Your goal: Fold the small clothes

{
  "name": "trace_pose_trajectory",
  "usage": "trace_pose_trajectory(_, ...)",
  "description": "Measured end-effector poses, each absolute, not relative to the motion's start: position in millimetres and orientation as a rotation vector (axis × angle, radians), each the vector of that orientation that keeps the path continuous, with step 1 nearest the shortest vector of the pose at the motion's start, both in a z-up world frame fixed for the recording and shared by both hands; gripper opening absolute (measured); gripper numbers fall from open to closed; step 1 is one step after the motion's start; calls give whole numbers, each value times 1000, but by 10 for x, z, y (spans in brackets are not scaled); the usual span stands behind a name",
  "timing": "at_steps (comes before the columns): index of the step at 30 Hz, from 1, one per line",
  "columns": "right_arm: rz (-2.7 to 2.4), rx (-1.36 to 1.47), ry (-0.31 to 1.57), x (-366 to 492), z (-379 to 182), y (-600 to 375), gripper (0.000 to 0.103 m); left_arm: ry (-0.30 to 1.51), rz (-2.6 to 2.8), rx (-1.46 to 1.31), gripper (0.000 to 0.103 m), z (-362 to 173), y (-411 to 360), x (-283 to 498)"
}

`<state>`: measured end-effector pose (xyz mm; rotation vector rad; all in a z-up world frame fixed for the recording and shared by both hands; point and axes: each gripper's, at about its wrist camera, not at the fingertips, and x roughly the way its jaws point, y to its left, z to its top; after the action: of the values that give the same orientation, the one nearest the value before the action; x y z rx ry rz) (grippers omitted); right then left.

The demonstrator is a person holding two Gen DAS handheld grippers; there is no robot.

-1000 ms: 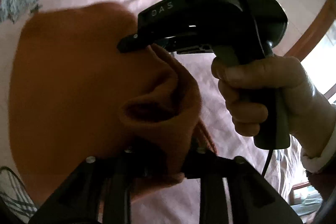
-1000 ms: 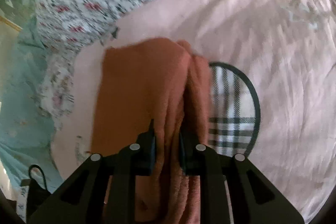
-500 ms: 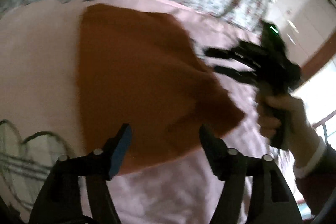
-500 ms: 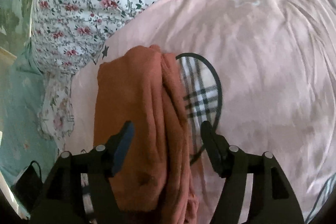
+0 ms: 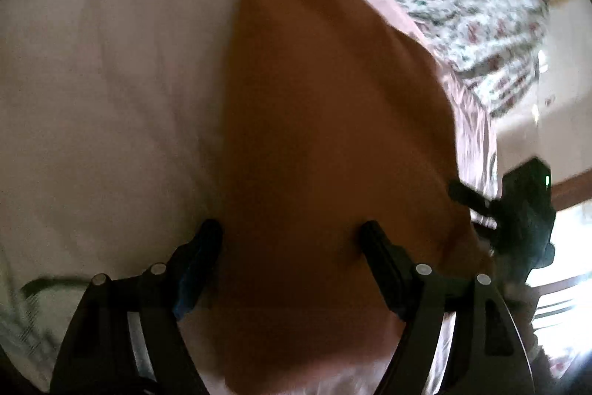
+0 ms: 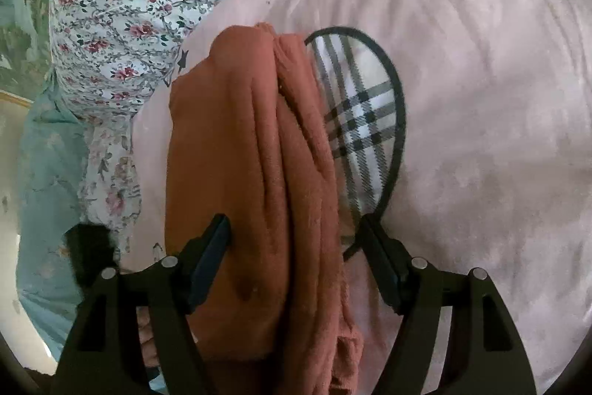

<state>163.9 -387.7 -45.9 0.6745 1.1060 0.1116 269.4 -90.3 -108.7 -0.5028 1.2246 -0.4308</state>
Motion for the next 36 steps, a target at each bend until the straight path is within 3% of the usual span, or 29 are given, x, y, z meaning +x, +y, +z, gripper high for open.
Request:
trace_pose_trajectory(1,118,676,1110,1664,-478,-3872,73,1208,-437,-524,77,-1101,-907,2759)
trace_pose_trajectory(2,122,678,1117,1684,-502,-3862,72,1197,-443,-527,68,-1103,-926,2804)
trace_pose_trajectory(3,128,673,1127,1711,-521,-3835,66,1195,-458,-519,60,-1105,-969,2855)
trace_pose_trajectory(4,139,670,1144,1735,-537,-3799,44,1198,-468,-516,45,-1102,-981,2857)
trace_pose_trajectory(5,147,672,1161,1746,-558,-3766,40,1195,-471,-510,34,-1093,-988,2859)
trace_pose_trajectory(8,159,648,1143,1729,-447,-3656,29,1154,-490,-482,26,-927,-975,2797)
trace_pose_trajectory(15,293,646,1108,1661,-213,-3120,26,1033,-475,-460,25,-347,-455,2358)
trace_pose_trajectory(20,398,616,1133,1771,-274,-2521,25,1023,-397,-451,24,-215,141,2072)
trace_pose_trajectory(30,464,538,1235,1827,-648,-1775,24,1069,-275,-478,25,-491,954,1588)
trace_pose_trajectory(34,409,510,1274,1809,-793,-1813,25,1114,-247,-472,33,-717,1000,1558)
trace_pose_trajectory(36,396,507,1284,1798,-814,-1839,31,1125,-250,-490,37,-742,1031,1566)
